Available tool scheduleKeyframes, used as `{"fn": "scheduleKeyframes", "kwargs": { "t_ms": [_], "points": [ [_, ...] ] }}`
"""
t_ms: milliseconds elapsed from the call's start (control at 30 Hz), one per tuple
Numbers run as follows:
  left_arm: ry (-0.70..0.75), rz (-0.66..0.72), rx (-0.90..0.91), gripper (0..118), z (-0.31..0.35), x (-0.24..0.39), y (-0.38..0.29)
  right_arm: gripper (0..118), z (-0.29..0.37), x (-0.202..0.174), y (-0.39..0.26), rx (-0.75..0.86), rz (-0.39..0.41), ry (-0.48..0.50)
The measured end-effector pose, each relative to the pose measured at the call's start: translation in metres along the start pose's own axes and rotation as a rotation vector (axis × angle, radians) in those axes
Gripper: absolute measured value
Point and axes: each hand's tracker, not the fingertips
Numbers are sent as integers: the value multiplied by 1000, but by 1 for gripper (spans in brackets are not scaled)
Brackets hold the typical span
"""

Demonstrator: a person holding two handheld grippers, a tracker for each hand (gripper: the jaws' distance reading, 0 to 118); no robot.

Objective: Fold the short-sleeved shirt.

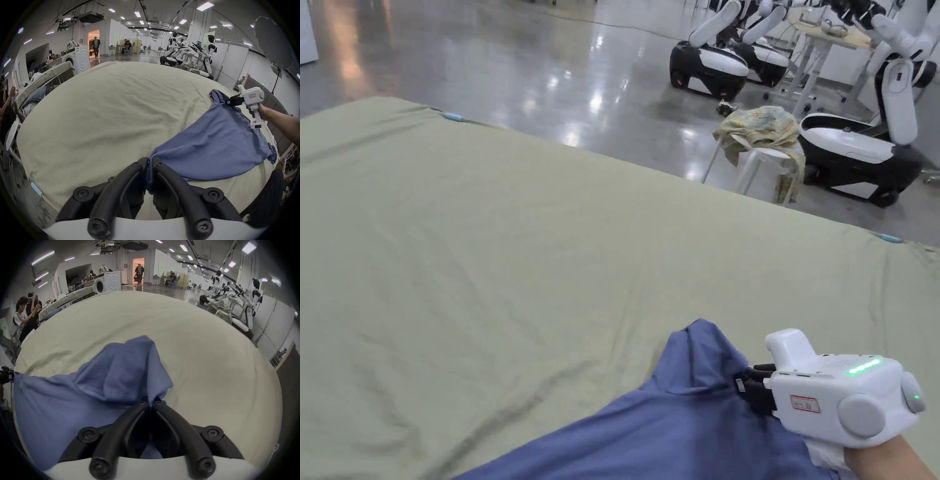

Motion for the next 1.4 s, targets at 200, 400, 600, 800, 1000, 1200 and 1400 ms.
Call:
{"fn": "scheduleKeyframes", "kwargs": {
  "t_ms": [200,400,600,800,1000,1200,1400],
  "points": [
    [-12,-26,19,7,10,5,4,2,106,-19,-10,113,-131,-68],
    [-44,-29,71,7,24,18,36,2,237,-15,-26,233,-227,-153],
    [-112,26,225,7,42,55,126,2,352,20,-2,467,-254,-271],
    [-100,-31,375,7,67,116,248,2,428,62,58,599,-218,-387],
    [-90,-46,482,7,90,161,363,2,488,105,117,783,-290,-442],
    [-75,-54,609,7,124,188,452,2,529,133,178,900,-243,-511],
    [-5,-96,657,7,108,197,497,2,508,154,203,905,-264,-526]
  ]
}}
